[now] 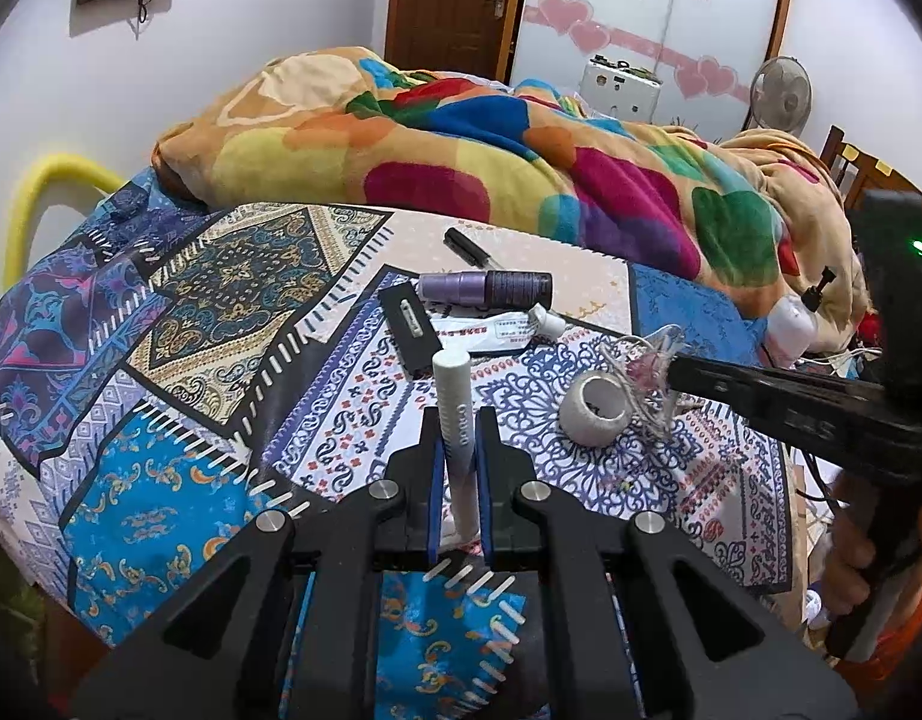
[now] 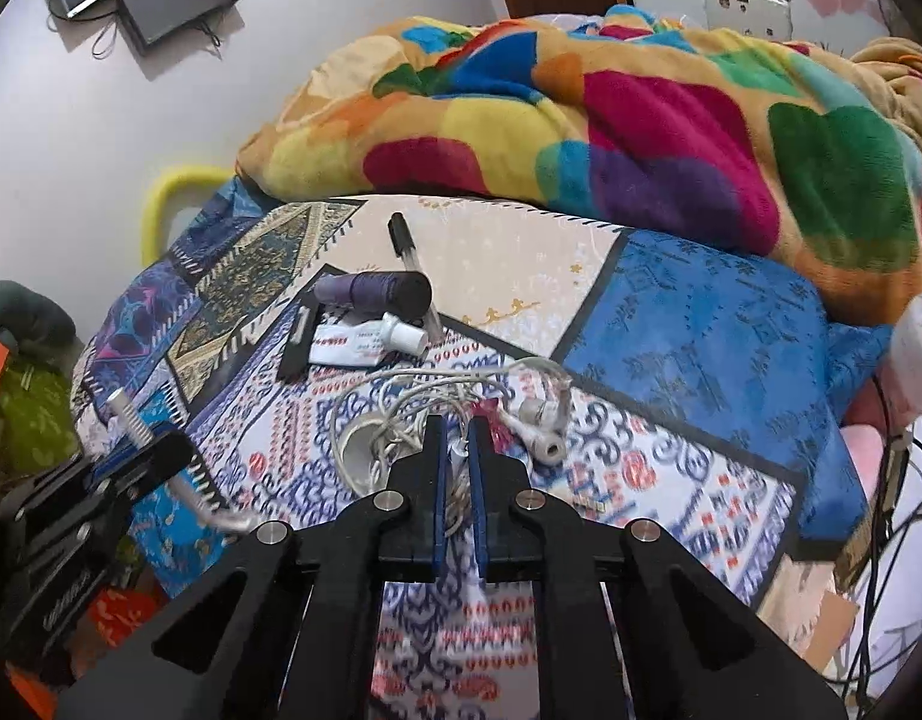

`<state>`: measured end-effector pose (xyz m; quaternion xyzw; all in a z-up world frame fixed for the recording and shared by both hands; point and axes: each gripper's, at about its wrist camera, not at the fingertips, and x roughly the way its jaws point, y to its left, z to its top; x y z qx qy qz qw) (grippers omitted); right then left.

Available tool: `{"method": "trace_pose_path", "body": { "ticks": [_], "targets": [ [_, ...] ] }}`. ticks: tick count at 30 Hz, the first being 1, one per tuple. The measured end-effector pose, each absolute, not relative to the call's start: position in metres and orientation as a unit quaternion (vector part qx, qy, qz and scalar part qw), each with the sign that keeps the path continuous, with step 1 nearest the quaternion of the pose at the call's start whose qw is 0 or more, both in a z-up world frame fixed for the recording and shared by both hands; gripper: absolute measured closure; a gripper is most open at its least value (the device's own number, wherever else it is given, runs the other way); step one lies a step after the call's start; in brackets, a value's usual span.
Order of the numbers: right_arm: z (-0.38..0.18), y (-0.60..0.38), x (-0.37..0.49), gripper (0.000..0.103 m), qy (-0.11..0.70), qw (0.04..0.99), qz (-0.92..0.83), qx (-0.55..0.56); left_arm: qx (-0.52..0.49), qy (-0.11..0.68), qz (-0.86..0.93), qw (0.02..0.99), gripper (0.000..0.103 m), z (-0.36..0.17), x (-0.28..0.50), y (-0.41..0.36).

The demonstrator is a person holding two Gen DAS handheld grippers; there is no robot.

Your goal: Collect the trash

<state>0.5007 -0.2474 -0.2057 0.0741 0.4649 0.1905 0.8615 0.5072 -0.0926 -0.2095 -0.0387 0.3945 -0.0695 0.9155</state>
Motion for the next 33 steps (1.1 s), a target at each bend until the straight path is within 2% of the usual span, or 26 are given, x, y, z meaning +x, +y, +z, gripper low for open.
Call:
{"method": "trace_pose_path", "body": {
  "ticks": [10,20,27,33],
  "targets": [
    [-0.205,-0.288,0.467,0.097,0.470,0.869,0.142,0.055,-0.019,0.401,-0.068,0.913,0.095,-0.212,0.498,-0.102],
    [-0.196,-0.306,0.447,0.090,0.467,0.878,0.101,0.014,-0.006,0.415,-0.068,0.907,0.095,-0.222,0.493,-0.106],
    [-0.205,-0.275,0.428,0.086,0.494,0.847,0.193,0.024,0.001,0.414,-0.072,0.908,0.095,-0.223,0.489,-0.106],
    [-0.221,-0.238,0.440,0.085,0.494,0.844,0.206,-0.021,-0.003,0.416,-0.080,0.906,0.095,-0.224,0.486,-0.103]
  ]
}}
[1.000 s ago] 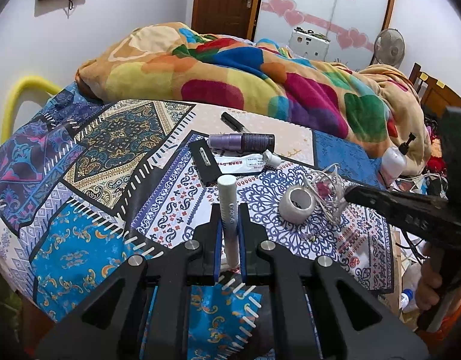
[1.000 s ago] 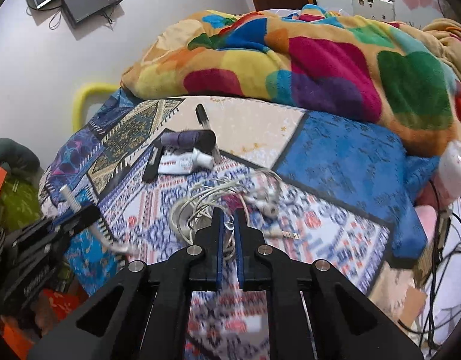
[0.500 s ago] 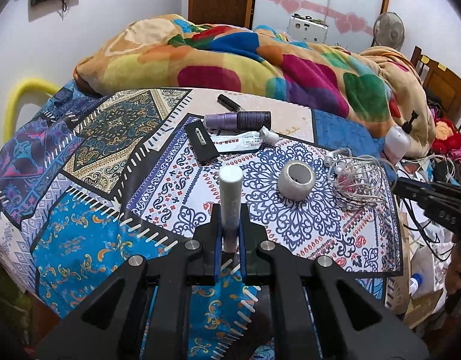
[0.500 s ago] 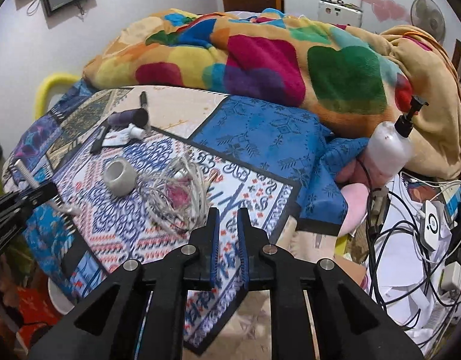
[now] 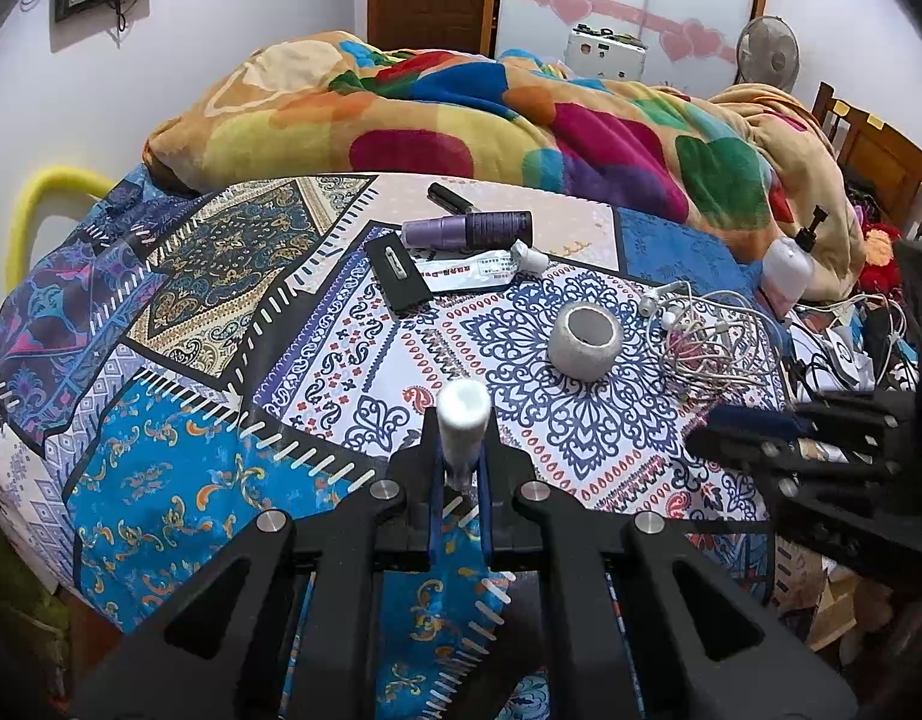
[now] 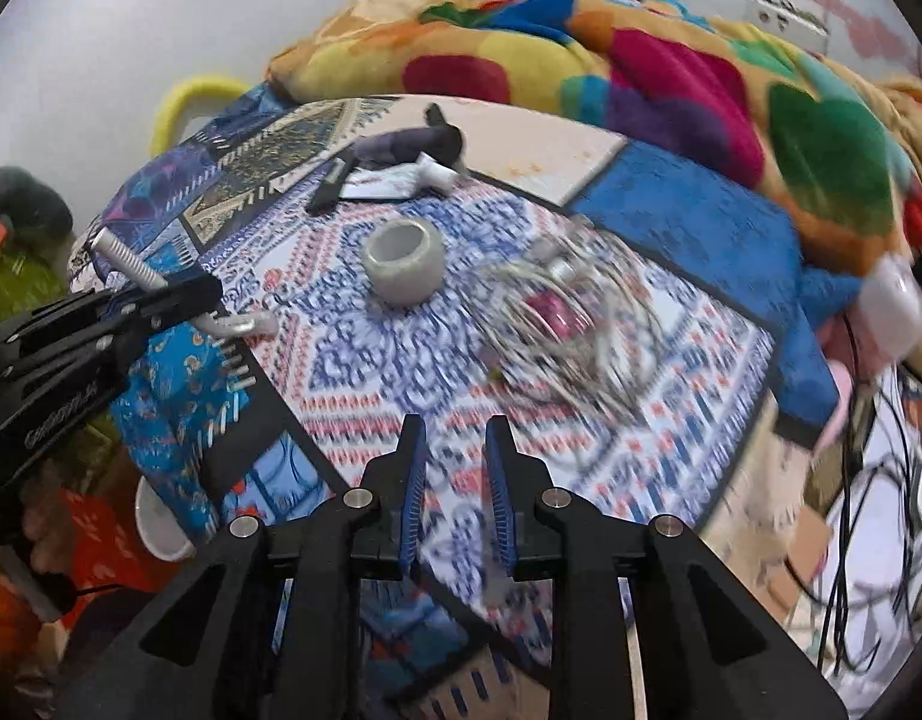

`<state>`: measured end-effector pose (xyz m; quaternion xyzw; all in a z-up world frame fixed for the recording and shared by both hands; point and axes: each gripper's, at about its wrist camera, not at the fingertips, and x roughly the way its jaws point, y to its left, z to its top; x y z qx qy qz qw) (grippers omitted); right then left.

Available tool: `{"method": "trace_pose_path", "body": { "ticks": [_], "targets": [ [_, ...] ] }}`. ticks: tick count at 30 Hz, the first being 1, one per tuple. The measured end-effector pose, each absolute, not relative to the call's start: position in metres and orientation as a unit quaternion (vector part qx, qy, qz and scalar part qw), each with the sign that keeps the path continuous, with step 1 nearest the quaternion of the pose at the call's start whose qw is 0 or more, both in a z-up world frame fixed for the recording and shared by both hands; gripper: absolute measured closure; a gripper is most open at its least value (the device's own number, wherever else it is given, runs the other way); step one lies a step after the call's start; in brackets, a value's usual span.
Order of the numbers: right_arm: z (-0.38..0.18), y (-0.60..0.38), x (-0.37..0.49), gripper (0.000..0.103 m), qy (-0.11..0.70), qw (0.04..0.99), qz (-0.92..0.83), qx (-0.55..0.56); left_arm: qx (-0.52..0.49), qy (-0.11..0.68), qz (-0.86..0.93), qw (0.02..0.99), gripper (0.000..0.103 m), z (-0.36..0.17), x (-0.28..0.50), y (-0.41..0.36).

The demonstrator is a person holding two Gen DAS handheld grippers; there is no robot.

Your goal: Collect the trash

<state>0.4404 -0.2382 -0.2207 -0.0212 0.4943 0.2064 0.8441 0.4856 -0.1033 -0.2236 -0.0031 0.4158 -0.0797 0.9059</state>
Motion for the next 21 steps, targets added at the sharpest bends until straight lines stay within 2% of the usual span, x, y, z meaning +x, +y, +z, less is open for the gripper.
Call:
{"method": "trace_pose_path", "body": {
  "ticks": [16,17,20,21],
  "targets": [
    [-0.230,-0.230,0.462,0.084,0.482,0.852,0.191,-0.072,-0.012,0.412,-0.088,0.907,0.095,-0.225,0.483,-0.099],
    [-0.230,-0.230,0.462,0.085,0.481,0.853,0.189,-0.073,-0.012,0.413,-0.088,0.907,0.095,-0.225,0.483,-0.099],
    [-0.229,-0.232,0.462,0.097,0.479,0.858,0.170,-0.075,-0.016,0.420,-0.086,0.903,0.095,-0.224,0.482,-0.097],
    [-0.229,-0.234,0.462,0.098,0.481,0.857,0.170,-0.071,-0.018,0.422,-0.085,0.902,0.095,-0.224,0.481,-0.096]
  ]
}}
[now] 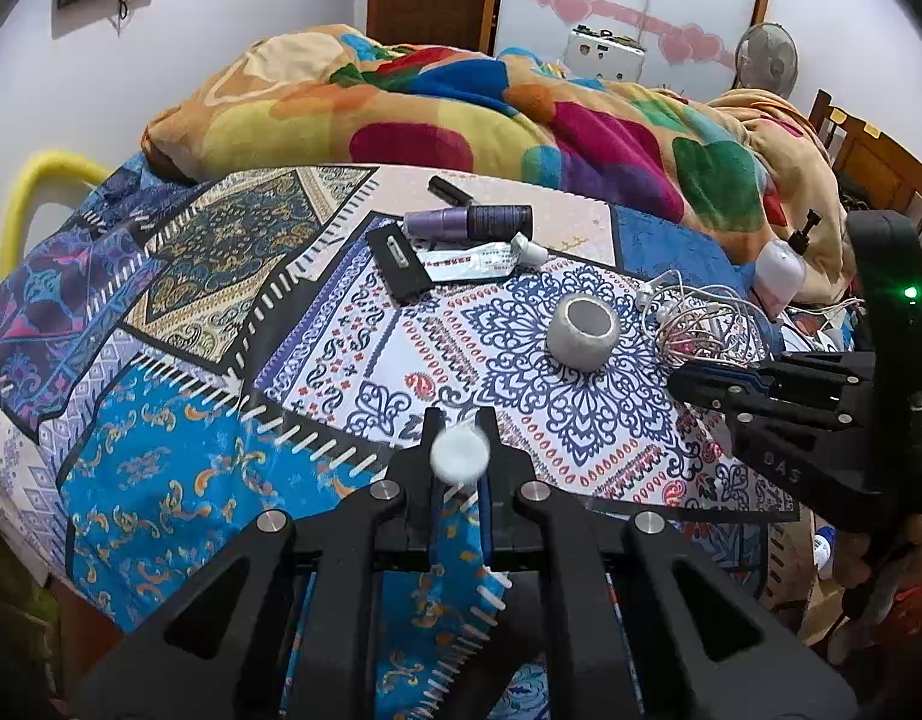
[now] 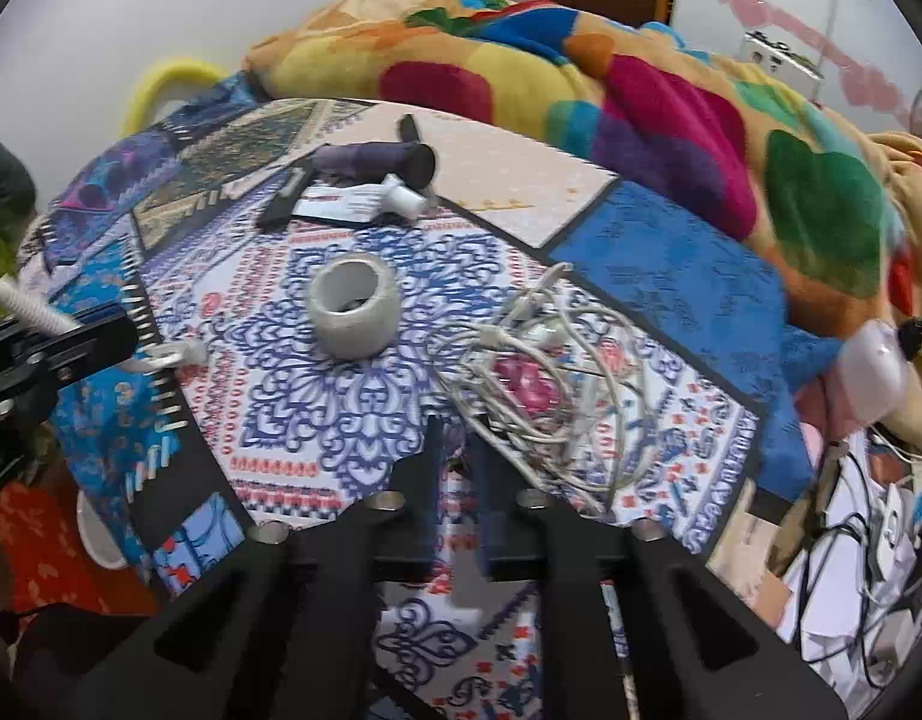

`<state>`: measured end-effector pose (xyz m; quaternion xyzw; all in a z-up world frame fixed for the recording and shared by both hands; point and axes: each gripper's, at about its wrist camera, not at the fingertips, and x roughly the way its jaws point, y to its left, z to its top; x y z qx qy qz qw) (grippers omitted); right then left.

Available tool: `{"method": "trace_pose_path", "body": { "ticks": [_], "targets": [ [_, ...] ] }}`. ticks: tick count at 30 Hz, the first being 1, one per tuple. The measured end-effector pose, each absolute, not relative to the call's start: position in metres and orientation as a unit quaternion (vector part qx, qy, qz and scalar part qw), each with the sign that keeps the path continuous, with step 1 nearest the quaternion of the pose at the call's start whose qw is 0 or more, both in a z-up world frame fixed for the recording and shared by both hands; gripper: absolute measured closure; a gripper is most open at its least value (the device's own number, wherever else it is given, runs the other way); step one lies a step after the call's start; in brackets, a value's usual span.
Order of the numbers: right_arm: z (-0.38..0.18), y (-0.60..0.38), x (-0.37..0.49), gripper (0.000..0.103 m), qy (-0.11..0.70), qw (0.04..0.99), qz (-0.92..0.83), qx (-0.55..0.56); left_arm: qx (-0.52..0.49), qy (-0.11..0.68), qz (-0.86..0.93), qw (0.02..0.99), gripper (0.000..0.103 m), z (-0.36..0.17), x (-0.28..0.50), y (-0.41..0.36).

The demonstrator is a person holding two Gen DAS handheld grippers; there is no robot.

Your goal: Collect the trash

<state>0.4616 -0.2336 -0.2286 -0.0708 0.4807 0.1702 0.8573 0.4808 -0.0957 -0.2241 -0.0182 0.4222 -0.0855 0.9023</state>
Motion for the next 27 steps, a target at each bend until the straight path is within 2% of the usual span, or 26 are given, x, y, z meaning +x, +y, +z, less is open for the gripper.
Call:
{"method": "trace_pose_path", "body": {
  "ticks": [7,20,27],
  "targets": [
    [-0.217,-0.237,0.451,0.099,0.484,0.856,0.175,-0.045,-0.044,0.427,-0.077,0.900,0.095,-0.211,0.471,-0.080],
    [-0.111,-0.222,0.457,0.099,0.401,0.897,0.184,-0.010,-0.068,0.388,-0.046,0.918,0.095,-0.156,0.433,-0.038],
    [-0.076,-0.204,0.456,0.099,0.370,0.908,0.194,-0.011,-0.079,0.375,-0.027,0.923,0.095,-0.142,0.415,-0.010]
  ]
}}
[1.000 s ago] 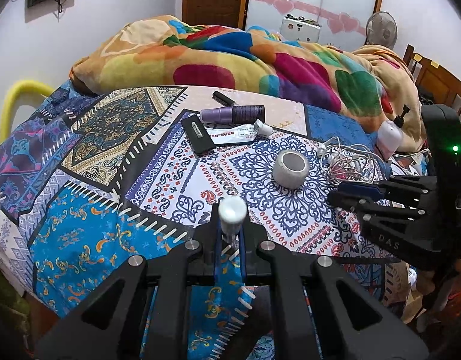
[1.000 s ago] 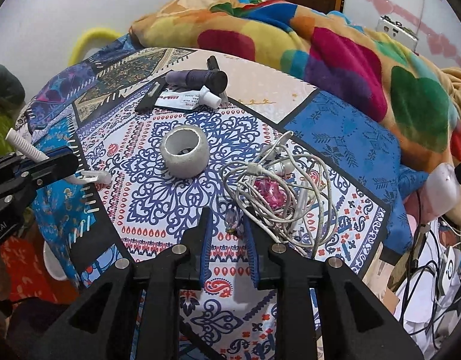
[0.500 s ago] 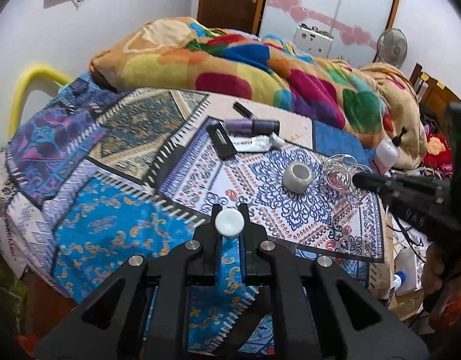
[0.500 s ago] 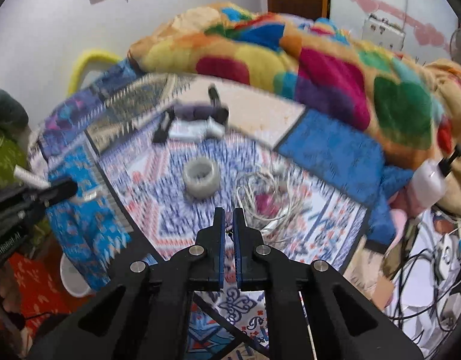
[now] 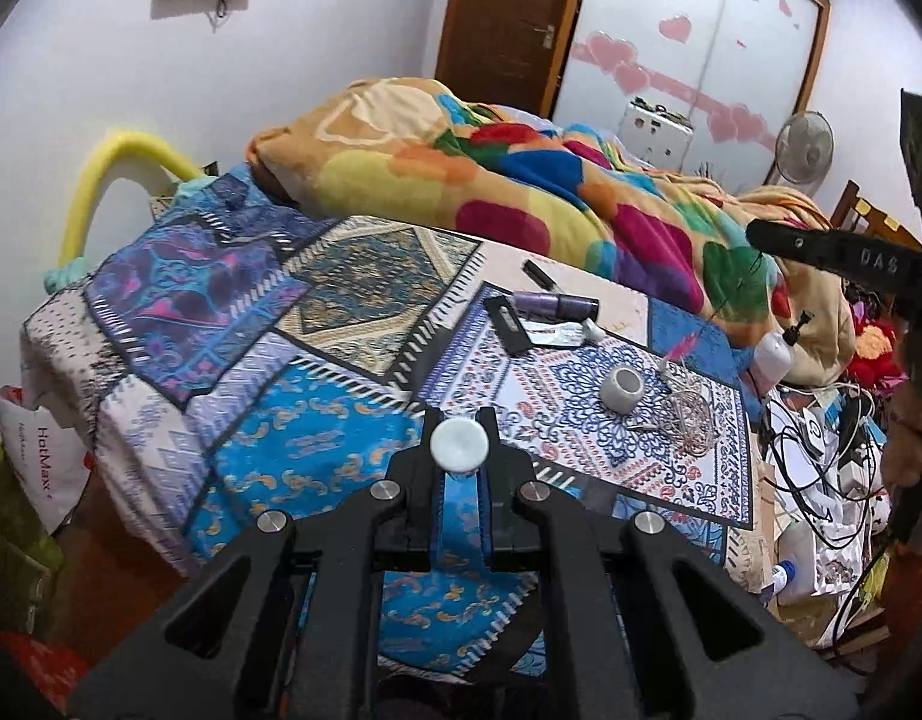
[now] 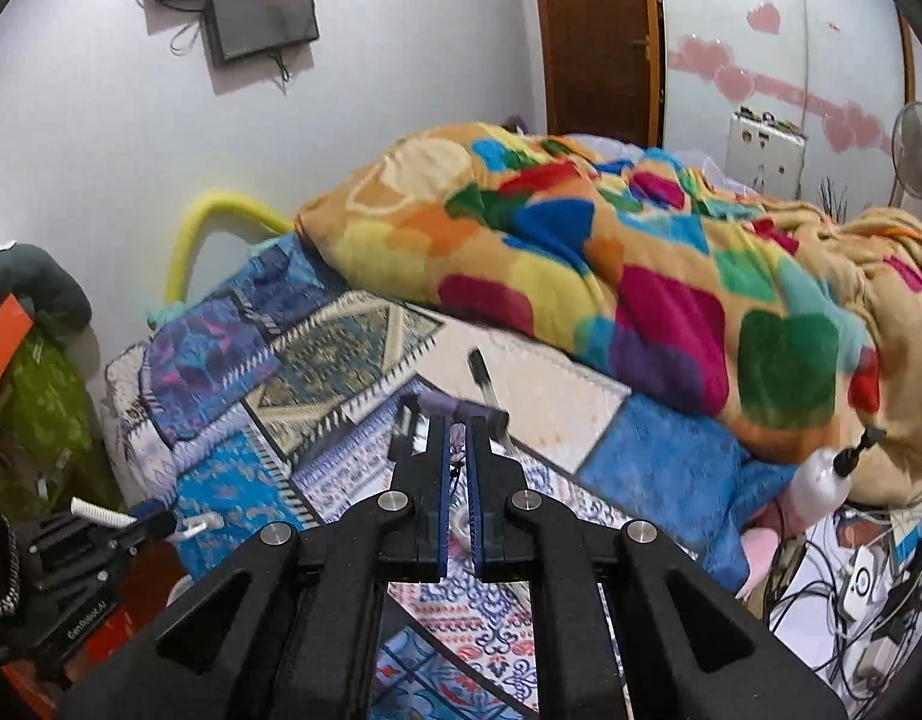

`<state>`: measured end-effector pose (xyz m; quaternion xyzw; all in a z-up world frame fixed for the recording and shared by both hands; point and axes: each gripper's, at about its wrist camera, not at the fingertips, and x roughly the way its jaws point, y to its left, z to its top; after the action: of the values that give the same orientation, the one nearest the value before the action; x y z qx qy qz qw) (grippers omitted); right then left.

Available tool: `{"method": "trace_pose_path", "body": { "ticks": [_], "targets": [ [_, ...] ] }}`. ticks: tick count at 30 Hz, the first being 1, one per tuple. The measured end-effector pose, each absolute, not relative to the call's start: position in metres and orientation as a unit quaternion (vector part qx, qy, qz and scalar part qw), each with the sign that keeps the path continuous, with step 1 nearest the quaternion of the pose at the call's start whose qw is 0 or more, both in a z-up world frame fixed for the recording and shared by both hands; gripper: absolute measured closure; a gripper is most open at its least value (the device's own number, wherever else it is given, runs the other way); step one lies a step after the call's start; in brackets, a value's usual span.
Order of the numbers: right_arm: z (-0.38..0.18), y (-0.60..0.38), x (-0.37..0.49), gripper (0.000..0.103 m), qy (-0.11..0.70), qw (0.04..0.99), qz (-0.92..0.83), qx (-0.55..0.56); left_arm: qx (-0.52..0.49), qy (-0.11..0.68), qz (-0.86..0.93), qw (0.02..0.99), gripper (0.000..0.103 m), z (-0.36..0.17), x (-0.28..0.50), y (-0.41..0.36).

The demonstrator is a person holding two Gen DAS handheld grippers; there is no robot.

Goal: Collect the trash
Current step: 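Carry the white marker and earphones with both tools over the bin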

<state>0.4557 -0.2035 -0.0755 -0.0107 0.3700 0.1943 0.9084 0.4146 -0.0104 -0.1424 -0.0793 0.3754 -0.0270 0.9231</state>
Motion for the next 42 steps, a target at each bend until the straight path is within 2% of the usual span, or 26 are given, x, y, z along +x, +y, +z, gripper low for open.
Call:
{"method": "trace_pose_path", "body": {
  "ticks": [10,23,31,42],
  "targets": [
    [-0.068,-0.158,0.435,0.098,0.376,0.898,0.224,-0.037,-0.087,0.369,0.012,0.925,0.095,-0.134,0.373,0.042],
    [-0.073,-0.048,0.373,0.098,0.382,0.868,0.312,-0.060,-0.097,0.374,0.091,0.918,0.095,-0.138,0.285,0.131],
    [-0.086,0.013,0.341,0.098,0.394,0.845,0.354,-0.076,-0.117,0.388,0.134,0.904,0.095,-0.158,0.240,0.184],
    [-0.133,0.094,0.309,0.098,0.436,0.801,0.395,-0.113,-0.132,0.426,0.163,0.880,0.095,-0.207,0.213,0.229]
  ]
}}
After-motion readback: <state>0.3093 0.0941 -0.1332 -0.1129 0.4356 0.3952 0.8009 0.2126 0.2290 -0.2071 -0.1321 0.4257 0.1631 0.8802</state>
